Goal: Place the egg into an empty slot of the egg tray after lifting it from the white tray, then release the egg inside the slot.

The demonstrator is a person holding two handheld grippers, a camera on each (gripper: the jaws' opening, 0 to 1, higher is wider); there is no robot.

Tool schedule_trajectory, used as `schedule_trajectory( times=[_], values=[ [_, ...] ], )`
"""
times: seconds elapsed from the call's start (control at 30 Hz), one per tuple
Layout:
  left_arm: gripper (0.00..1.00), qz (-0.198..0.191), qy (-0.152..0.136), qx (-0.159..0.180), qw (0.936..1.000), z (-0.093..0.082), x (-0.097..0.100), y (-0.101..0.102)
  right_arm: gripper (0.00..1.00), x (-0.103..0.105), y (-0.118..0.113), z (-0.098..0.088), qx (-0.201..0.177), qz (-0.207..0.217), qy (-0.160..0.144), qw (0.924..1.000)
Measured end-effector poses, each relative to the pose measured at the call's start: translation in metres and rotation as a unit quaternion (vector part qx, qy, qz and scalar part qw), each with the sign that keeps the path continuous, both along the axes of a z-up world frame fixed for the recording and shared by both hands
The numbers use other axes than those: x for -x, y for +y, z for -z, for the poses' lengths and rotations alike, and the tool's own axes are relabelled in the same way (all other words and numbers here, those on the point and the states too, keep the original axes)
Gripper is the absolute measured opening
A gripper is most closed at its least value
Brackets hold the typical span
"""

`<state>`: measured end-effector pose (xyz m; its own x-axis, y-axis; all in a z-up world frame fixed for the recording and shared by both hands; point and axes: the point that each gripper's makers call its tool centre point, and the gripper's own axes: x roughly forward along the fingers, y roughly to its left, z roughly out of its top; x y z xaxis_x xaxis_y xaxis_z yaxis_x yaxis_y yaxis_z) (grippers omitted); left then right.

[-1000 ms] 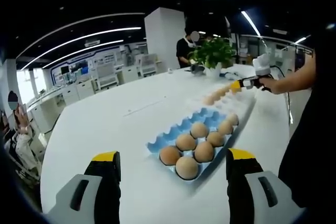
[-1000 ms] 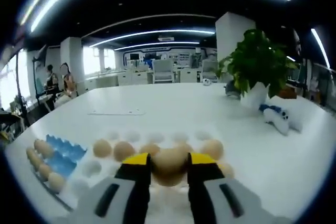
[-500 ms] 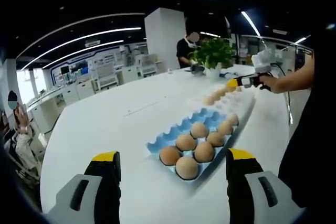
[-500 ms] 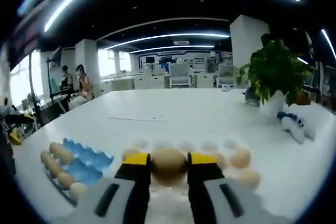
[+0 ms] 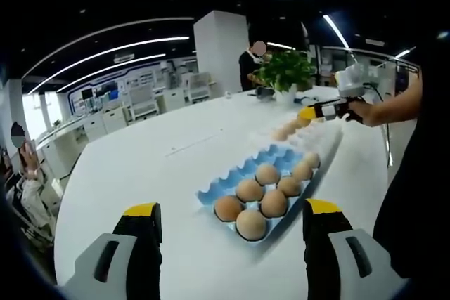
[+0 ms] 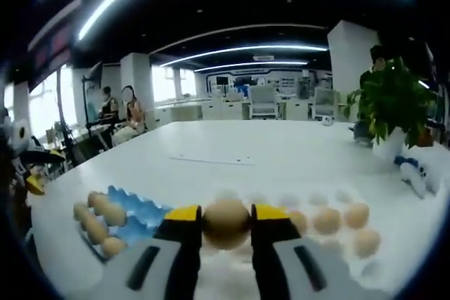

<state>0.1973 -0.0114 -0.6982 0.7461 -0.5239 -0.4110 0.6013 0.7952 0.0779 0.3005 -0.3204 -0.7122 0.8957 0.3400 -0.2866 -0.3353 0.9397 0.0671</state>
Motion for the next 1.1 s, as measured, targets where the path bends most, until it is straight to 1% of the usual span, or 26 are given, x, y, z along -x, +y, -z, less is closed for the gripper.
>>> schedule_trajectory(
  times=[0.33, 0.63, 0.8, 0.87, 0.9, 0.93, 1.0, 1.07, 1.1],
  values=[
    [0.84, 0.0, 0.0, 0.0, 1.0, 0.0, 0.0, 0.0, 0.26, 0.004, 0.031, 0.001, -0.005, -0.039, 0.001, 0.9992],
    [0.84, -0.001, 0.0, 0.001, 1.0, -0.001, 0.0, -0.001, 0.26, 0.008, 0.059, 0.004, -0.009, -0.076, 0.006, 0.997],
    [0.84, -0.003, 0.001, 0.001, 1.0, 0.0, 0.0, 0.0, 0.26, 0.011, 0.08, 0.006, -0.012, -0.102, 0.01, 0.9947],
    [0.84, -0.003, 0.0, 0.001, 1.0, -0.001, 0.0, 0.0, 0.26, 0.011, 0.082, 0.006, -0.013, -0.104, 0.01, 0.9945],
    [0.84, -0.002, 0.0, 0.001, 1.0, -0.001, 0.0, 0.0, 0.26, 0.012, 0.09, 0.008, -0.014, -0.113, 0.013, 0.9934],
    [0.84, -0.002, 0.0, 0.001, 1.0, -0.001, 0.0, 0.0, 0.26, 0.012, 0.092, 0.008, -0.014, -0.116, 0.012, 0.9931],
    [0.84, -0.002, 0.0, 0.001, 1.0, -0.001, -0.001, 0.0, 0.26, 0.013, 0.099, 0.01, -0.019, -0.125, 0.02, 0.9918],
    [0.84, -0.002, 0.0, 0.001, 1.0, -0.001, -0.001, 0.0, 0.26, 0.014, 0.104, 0.012, -0.016, -0.131, 0.019, 0.991],
    [0.84, -0.002, -0.001, 0.002, 1.0, -0.001, -0.001, 0.0, 0.26, 0.015, 0.109, 0.014, -0.016, -0.14, 0.025, 0.9898]
  ],
)
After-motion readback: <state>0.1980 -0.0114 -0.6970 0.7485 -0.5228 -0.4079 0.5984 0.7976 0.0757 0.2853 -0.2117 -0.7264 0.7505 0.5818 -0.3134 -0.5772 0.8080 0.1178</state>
